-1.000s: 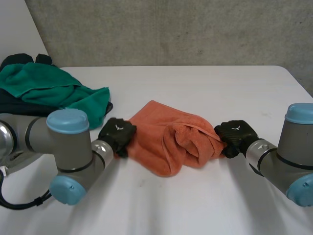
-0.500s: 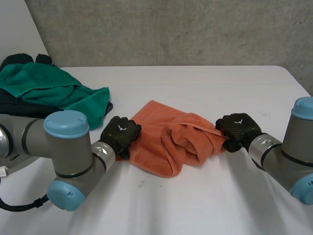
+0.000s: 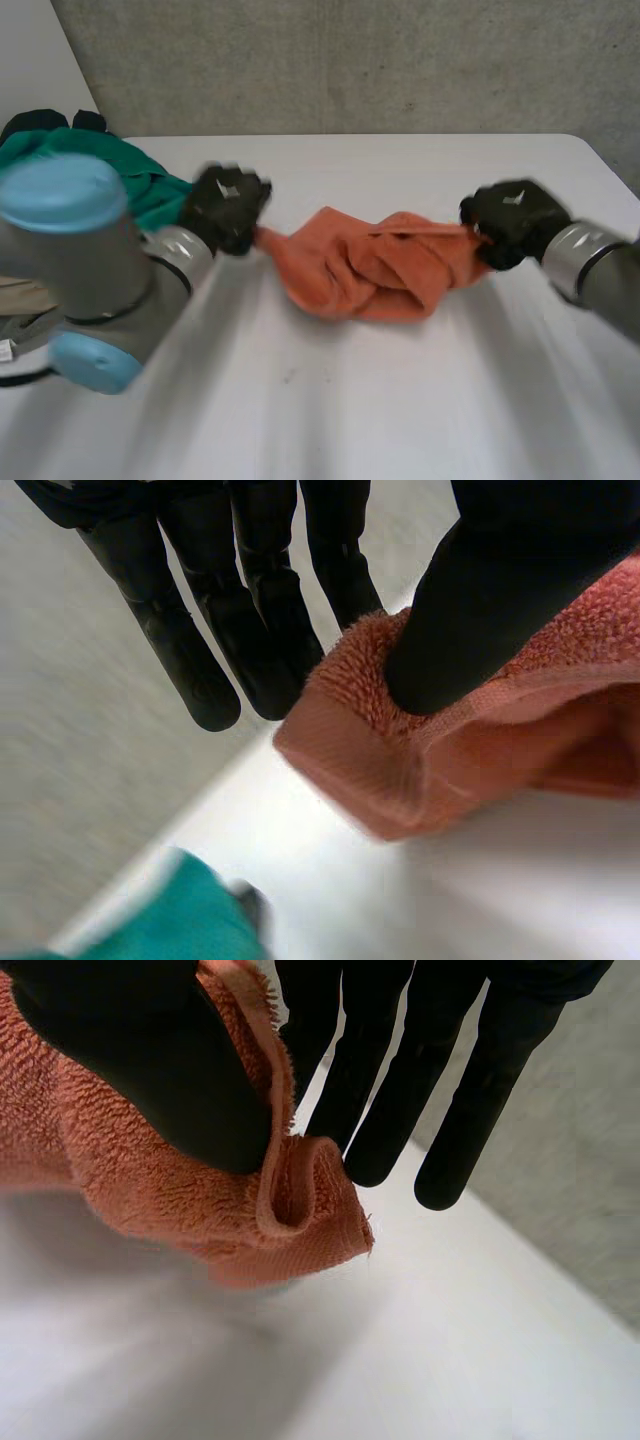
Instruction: Fold the laundry.
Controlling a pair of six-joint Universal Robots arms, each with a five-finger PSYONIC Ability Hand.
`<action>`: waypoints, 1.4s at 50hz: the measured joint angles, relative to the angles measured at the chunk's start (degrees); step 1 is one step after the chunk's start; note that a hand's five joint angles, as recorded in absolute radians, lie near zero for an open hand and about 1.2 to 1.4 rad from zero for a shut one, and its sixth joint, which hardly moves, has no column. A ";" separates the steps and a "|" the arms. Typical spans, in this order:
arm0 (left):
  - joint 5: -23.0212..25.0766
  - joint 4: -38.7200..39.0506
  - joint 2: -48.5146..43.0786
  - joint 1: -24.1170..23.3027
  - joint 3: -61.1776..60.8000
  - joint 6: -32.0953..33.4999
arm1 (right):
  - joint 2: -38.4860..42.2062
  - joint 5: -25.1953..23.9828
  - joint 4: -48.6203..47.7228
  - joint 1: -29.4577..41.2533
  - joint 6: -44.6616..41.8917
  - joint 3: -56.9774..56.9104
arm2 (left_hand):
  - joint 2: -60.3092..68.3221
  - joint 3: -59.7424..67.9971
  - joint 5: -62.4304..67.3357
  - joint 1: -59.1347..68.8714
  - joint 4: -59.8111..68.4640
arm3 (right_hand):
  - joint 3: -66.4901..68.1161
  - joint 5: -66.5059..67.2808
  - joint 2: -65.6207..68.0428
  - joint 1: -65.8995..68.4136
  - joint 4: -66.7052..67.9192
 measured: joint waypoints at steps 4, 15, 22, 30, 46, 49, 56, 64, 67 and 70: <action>-0.01 -2.25 9.72 2.14 -0.15 -0.03 | -6.51 0.09 10.01 -2.52 -6.13 -6.05 | 0.00 0.02 0.00 0.00 0.01 | 0.01 0.16 0.17 0.36 0.00; 0.23 -10.42 17.16 7.23 1.84 0.51 | -10.48 1.42 24.78 -8.70 -22.66 -14.55 | 0.00 0.04 0.00 0.00 0.01 | 0.01 0.29 0.18 0.84 0.00; -0.17 -12.84 5.91 7.45 7.59 1.17 | -4.11 4.11 24.85 -7.31 -26.03 -15.58 | 0.09 0.18 0.00 0.00 0.04 | 0.11 0.29 0.20 0.85 0.01; -4.20 -3.95 -10.69 6.81 33.83 2.76 | 7.20 13.03 5.51 -1.44 -21.58 -27.30 | 0.20 0.39 0.00 0.00 0.25 | 0.19 0.29 0.34 0.85 0.01; -7.71 17.02 -11.62 6.89 35.68 2.52 | 4.27 14.68 -25.20 -0.18 -11.49 -25.36 | 0.20 0.39 0.00 0.00 0.26 | 0.19 0.49 0.47 0.85 0.02; -6.59 16.58 -10.59 7.06 30.03 2.36 | 5.59 11.89 -21.32 -0.41 -11.42 -23.04 | 0.21 0.41 0.00 0.00 0.27 | 0.20 0.49 0.47 0.85 0.02; -3.85 15.68 -9.94 7.06 14.51 2.11 | 12.55 4.91 -11.63 -1.70 -9.92 -17.32 | 0.22 0.44 0.00 0.00 0.27 | 0.20 0.49 0.47 0.85 -0.03; -3.35 15.45 -10.66 7.49 3.54 2.08 | 22.28 2.73 -3.87 -5.48 -3.59 -15.63 | 0.23 0.45 0.00 0.00 0.27 | -21.05 -21.13 -20.27 -13.84 -21.54; -3.39 15.39 -10.51 8.06 1.69 2.10 | 24.22 2.68 -2.50 -6.84 -2.47 -15.81 | 0.23 0.45 0.00 0.00 0.27 | -23.25 -24.04 -22.44 -15.84 -24.07; -3.43 15.26 -9.75 8.92 0.40 2.10 | 25.32 2.69 -1.85 -7.76 -2.52 -15.95 | 0.24 0.51 0.00 0.00 0.27 | -23.60 -24.70 -22.68 -16.15 -24.64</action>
